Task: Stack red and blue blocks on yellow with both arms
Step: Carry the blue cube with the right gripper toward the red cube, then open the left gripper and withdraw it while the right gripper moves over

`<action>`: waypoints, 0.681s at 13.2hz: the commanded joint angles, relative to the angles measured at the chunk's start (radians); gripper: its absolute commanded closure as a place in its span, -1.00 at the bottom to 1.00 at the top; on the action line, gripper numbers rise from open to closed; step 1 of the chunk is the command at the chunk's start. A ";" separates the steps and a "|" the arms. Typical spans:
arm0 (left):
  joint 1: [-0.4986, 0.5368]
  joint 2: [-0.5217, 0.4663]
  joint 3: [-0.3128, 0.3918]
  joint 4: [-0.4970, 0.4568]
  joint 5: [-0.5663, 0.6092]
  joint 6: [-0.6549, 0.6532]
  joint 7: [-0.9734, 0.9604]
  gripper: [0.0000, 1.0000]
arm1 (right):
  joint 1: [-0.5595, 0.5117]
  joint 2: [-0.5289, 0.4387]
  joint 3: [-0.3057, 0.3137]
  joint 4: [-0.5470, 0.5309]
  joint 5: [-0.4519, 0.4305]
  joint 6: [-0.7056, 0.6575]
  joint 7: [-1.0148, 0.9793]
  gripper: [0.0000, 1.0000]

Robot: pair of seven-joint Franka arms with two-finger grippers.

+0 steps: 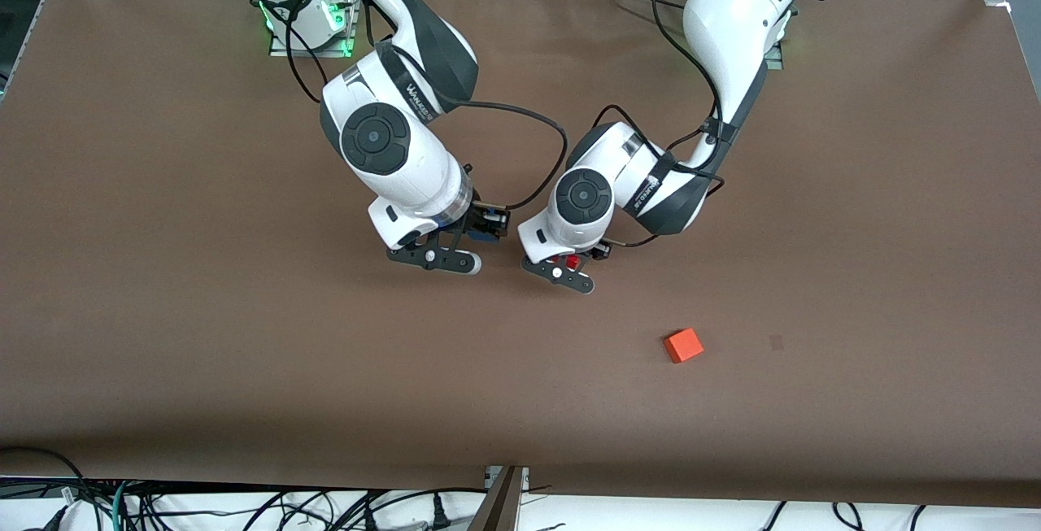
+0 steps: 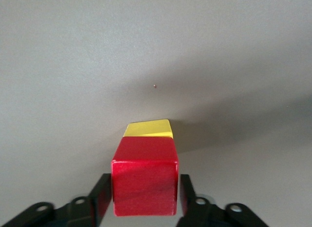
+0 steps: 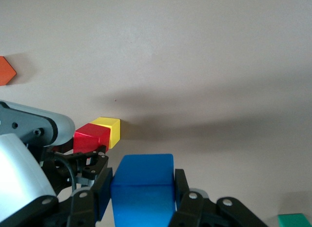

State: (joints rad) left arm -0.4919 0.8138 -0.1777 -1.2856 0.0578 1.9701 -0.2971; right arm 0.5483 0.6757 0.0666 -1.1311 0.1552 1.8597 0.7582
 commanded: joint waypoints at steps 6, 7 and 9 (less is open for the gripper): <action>0.110 -0.015 -0.002 0.231 0.007 -0.202 0.006 -1.00 | -0.007 0.002 0.002 0.021 0.012 -0.007 -0.013 0.18; 0.149 -0.036 -0.002 0.267 0.008 -0.241 0.006 -1.00 | -0.002 0.005 0.005 0.021 0.012 0.005 -0.005 0.18; 0.252 -0.125 0.000 0.265 0.014 -0.247 0.007 -1.00 | 0.010 0.013 0.010 0.021 0.014 0.044 0.016 0.18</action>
State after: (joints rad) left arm -0.3220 0.7658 -0.1667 -1.0292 0.0579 1.7629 -0.2988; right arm 0.5464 0.6767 0.0690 -1.1306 0.1553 1.8802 0.7516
